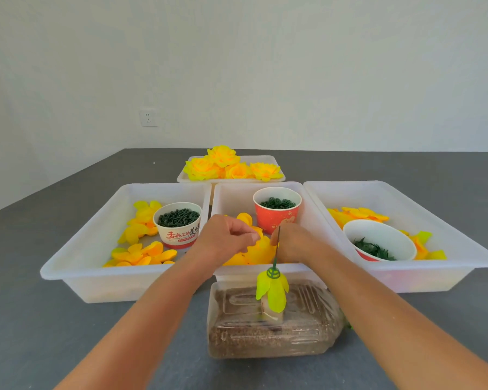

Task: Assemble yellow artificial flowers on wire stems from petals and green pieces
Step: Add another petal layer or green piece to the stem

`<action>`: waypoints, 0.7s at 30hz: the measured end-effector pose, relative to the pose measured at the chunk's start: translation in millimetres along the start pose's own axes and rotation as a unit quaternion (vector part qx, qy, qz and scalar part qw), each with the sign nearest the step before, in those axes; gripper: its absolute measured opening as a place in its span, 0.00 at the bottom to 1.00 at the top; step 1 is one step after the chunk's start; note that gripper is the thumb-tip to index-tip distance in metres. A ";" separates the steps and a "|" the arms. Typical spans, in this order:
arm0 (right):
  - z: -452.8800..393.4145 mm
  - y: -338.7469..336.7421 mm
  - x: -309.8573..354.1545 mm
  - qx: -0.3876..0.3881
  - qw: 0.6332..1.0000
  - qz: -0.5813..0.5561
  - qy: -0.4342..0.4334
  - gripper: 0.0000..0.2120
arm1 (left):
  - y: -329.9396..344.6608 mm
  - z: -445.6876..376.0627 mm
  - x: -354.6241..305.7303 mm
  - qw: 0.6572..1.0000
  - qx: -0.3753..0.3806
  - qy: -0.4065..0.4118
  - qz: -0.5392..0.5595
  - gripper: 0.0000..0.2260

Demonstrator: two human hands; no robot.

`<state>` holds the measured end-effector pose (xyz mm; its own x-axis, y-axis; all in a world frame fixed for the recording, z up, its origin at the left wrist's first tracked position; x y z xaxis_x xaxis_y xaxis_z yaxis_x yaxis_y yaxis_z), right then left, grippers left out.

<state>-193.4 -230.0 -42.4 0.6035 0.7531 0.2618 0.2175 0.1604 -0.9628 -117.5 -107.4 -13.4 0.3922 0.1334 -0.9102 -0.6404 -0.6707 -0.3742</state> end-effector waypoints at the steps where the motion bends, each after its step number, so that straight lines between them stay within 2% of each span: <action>1: -1.0 1.1 0.3 -0.013 1.000 0.015 -0.004 0.11 | 2.8 -3.4 0.9 1.000 -0.002 0.004 -0.016 0.06; 3: -3.4 -0.9 -2.4 -0.038 0.998 0.043 0.001 0.04 | 8.3 -9.1 1.7 0.999 -0.006 0.012 -0.046 0.06; 5: -6.2 -4.3 -6.6 -0.058 0.997 0.046 0.010 0.05 | 12.5 -12.8 2.0 0.997 -0.013 0.026 -0.074 0.04; 7: -9.5 -8.4 -13.0 -0.080 0.997 -0.006 0.021 0.05 | 14.7 -14.6 1.6 0.993 -0.021 0.048 -0.105 0.03; 9: -10.2 -11.8 -22.0 -0.101 0.988 -0.105 0.050 0.08 | 14.9 -15.1 2.0 0.989 -0.032 0.062 -0.127 0.07; 11: -8.9 -13.1 -27.6 -0.115 0.956 -0.255 0.091 0.07 | 12.9 -14.6 1.9 0.989 -0.046 0.064 -0.126 0.10; 13: -7.2 -13.6 -31.3 -0.125 0.910 -0.374 0.129 0.01 | 10.7 -14.2 2.0 0.990 -0.061 0.060 -0.110 0.11; 14: -6.6 -13.1 -32.3 -0.126 0.891 -0.413 0.141 0.06 | 10.1 -14.1 2.3 0.991 -0.065 0.055 -0.100 0.13; 18: -4.2 -10.2 -32.7 -0.102 0.846 -0.496 0.169 0.20 | 9.5 -14.9 3.8 0.994 -0.072 0.037 -0.067 0.15; 21: -3.1 -11.9 -31.0 -0.101 0.824 -0.536 0.153 0.21 | 8.7 -14.9 2.1 0.997 -0.078 0.020 -0.020 0.16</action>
<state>-212.4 -257.3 -38.8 0.1407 0.0472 0.9889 0.8558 0.4965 -0.1454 -112.4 -123.8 -15.8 0.4436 0.1351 -0.8860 -0.5143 -0.7713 -0.3751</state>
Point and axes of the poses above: each hand's wrist, its own z-axis away from the middle knuckle, its own y-axis out of the palm, x = y × z, the point moved 7 cm from there along -z, towards the middle knuckle, and after that the axes turned 9 degrees about -x, right-handed, at the moved point
